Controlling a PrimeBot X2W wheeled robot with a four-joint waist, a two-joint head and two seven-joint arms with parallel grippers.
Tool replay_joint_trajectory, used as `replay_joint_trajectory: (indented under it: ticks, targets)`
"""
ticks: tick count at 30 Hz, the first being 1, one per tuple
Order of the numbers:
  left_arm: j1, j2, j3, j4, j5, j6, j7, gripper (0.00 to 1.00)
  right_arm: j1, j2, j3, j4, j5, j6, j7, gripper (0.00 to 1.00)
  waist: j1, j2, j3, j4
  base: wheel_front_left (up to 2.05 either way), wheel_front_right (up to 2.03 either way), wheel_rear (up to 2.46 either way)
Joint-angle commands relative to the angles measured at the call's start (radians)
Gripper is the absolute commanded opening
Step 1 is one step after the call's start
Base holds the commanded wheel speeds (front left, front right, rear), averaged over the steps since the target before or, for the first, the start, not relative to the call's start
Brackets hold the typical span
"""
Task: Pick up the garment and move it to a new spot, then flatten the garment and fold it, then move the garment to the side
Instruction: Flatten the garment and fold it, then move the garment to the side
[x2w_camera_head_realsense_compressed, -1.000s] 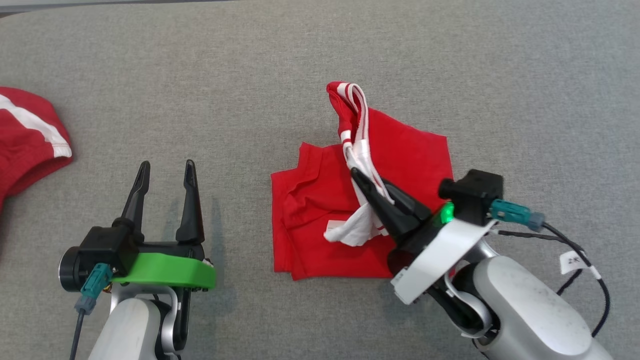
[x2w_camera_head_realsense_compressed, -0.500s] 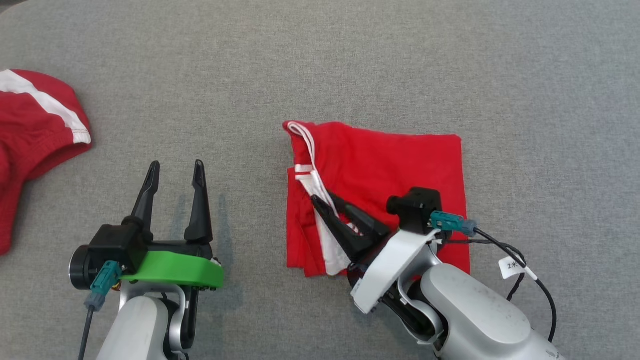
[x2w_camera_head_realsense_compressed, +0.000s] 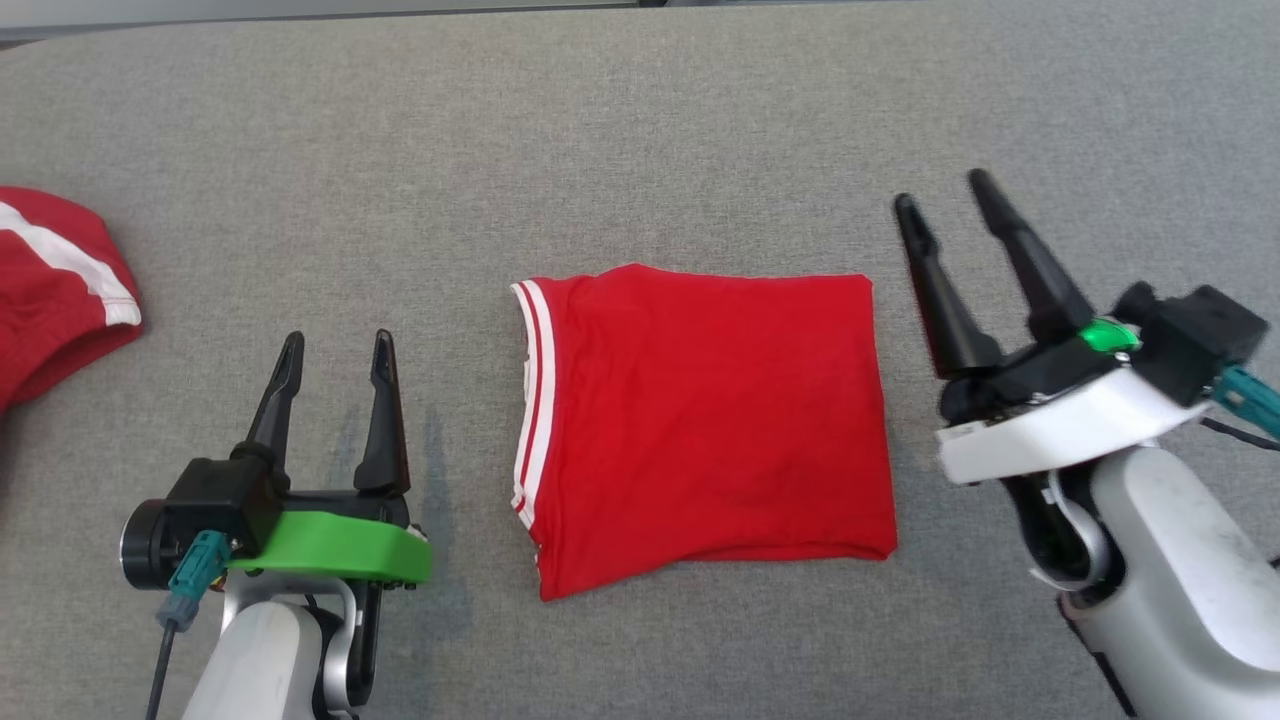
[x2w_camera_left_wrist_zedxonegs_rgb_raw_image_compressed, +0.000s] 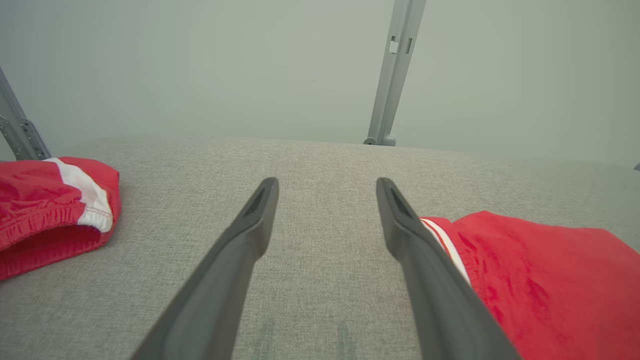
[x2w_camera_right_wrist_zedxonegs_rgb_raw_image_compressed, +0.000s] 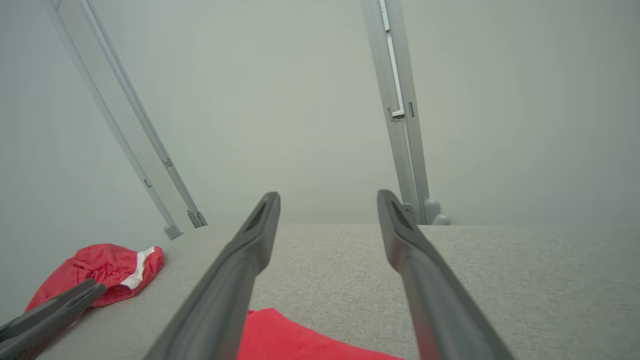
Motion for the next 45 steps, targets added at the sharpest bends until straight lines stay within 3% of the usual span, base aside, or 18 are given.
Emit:
replay_joint_trajectory:
  ticks: [1, 12, 45]
  targets:
    - [0.01, 0.011, 0.006, -0.005, 0.009, 0.007, -0.007, 1.0, 0.045, -0.011, -0.067, -0.019, -0.046, 0.0, -0.003, 1.0, -0.0001, 0.0, -0.014, -0.017, 0.0, 0.0, 0.0]
    - [0.039, 0.047, 0.022, -0.036, 0.019, 0.029, 0.007, 1.0, 0.257, -0.035, -0.342, -0.051, -0.218, 0.0, 0.04, 1.0, -0.0001, 0.0, -0.051, -0.051, 0.0, 0.0, 0.0]
    - [0.311, 0.135, 0.041, -0.152, -0.002, 0.113, 0.13, 1.0, 0.448, 0.018, -0.342, 0.003, -0.224, 0.0, 0.109, 1.0, -0.0001, 0.0, -0.314, -0.069, 0.0, 0.0, 0.0]
